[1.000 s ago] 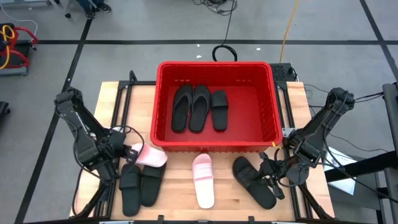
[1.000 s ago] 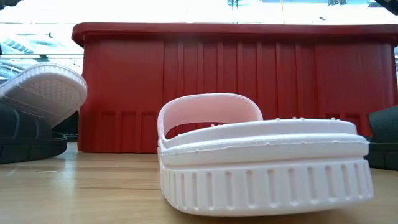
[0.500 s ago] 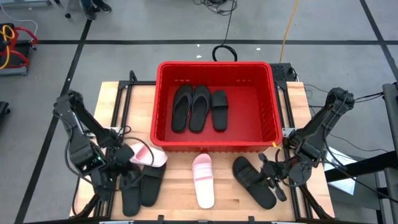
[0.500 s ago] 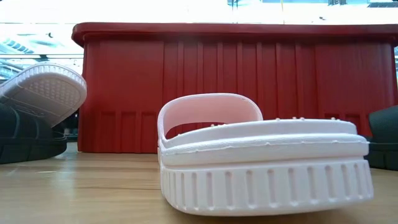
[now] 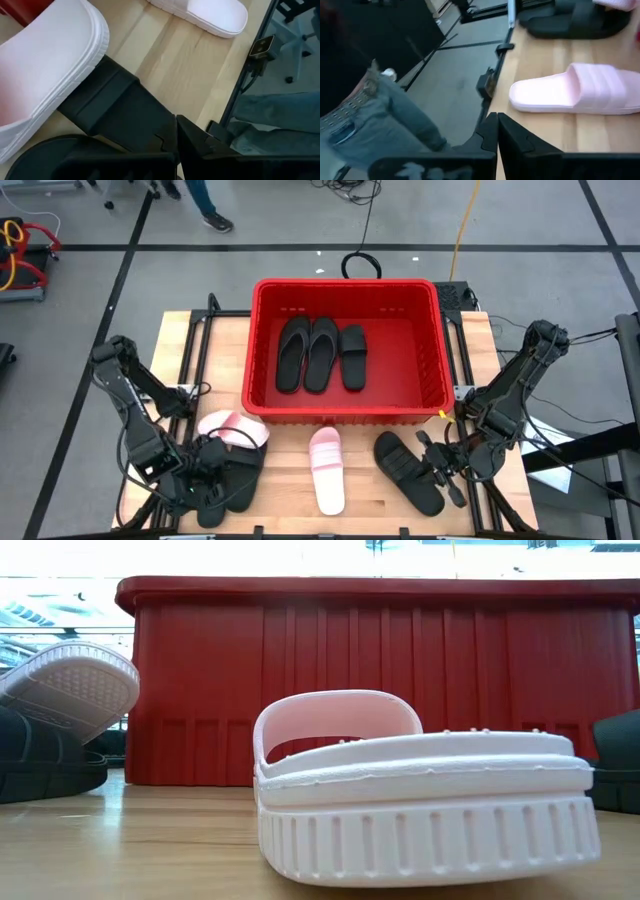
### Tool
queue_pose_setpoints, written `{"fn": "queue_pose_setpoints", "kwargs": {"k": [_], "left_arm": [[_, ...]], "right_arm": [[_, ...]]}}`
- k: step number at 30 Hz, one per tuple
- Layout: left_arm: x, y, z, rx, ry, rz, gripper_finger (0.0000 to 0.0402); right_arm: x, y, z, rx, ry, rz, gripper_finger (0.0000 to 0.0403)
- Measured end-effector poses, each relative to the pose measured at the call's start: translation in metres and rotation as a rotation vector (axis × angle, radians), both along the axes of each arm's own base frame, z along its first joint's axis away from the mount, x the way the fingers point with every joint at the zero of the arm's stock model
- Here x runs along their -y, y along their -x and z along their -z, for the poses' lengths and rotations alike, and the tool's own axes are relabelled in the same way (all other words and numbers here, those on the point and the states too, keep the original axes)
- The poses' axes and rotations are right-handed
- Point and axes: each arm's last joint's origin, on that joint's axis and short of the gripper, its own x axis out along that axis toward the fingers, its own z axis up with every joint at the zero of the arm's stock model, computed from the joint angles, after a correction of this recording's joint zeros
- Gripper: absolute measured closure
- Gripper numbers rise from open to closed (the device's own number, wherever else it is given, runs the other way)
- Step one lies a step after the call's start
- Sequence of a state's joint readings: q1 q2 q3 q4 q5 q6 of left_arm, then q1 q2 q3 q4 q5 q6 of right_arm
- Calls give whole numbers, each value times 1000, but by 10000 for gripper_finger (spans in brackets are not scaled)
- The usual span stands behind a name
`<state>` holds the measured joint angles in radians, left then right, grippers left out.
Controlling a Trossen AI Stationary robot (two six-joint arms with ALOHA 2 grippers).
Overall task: Pick and place slides into bin
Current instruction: Put the black slide into the red bin
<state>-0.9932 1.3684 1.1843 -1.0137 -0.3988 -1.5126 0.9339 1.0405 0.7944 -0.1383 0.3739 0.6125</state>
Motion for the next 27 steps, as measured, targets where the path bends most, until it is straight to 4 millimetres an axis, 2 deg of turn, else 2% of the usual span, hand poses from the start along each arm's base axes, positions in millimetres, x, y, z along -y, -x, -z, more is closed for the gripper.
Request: {"fn": "queue_pose_setpoints", "kwargs": {"k": [7,14,21,27], "left_arm": [[-1,-1,0,26,-16,-18,395],[-5,-5,2,34,-36,-30,349],[-5,-5,2,37,-140,154,291],[2,-8,11,3,-206,238,284]], "right_arm": [[1,3,-3,-2,-20,-18,403],[7,7,-12,33,-45,-18,403],[14,12,-20,83,-42,-33,403],[16,13,-22,94,-45,-32,403]]}}
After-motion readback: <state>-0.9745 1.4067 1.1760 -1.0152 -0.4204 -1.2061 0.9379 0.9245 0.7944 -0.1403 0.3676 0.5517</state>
